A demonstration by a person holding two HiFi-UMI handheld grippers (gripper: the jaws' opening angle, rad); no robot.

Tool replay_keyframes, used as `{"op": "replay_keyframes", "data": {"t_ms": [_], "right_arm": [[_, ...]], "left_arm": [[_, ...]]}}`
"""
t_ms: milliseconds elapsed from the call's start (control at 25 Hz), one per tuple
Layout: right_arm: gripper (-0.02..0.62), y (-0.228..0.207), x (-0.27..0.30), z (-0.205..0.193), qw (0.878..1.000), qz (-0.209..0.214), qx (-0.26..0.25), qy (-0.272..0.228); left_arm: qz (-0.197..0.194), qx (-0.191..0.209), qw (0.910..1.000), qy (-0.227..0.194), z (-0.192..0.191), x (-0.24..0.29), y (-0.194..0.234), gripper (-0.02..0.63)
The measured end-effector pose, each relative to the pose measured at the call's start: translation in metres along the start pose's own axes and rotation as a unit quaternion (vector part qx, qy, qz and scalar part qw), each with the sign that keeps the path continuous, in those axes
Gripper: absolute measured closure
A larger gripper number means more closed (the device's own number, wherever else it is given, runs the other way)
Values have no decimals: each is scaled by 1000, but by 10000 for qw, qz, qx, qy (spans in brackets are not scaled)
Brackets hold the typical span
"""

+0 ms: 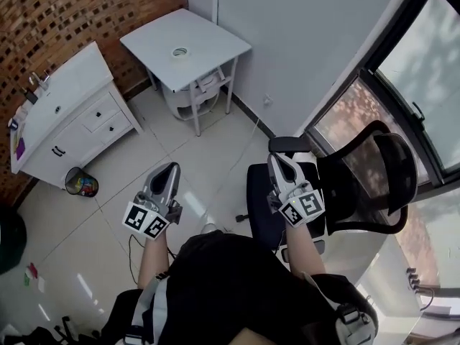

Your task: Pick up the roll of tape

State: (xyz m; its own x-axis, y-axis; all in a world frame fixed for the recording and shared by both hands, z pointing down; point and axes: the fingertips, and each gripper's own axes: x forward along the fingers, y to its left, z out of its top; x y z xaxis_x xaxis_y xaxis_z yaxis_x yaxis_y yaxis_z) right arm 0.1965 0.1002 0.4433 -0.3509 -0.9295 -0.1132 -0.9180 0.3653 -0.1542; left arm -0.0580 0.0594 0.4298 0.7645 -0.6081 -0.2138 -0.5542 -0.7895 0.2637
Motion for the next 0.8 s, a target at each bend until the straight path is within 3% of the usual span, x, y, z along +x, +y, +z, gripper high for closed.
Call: {"op": "replay_keyframes", "data": {"t_ms": [440, 800], "right_arm": [[591, 26, 31, -8, 9968, 736, 317, 14], [591, 40, 41, -8, 9931, 1114, 365, 27]], "left_arm": [[880, 320, 9953, -230, 25, -53, 10, 604], [1291, 388, 9905, -278, 26, -77, 4, 604]]}}
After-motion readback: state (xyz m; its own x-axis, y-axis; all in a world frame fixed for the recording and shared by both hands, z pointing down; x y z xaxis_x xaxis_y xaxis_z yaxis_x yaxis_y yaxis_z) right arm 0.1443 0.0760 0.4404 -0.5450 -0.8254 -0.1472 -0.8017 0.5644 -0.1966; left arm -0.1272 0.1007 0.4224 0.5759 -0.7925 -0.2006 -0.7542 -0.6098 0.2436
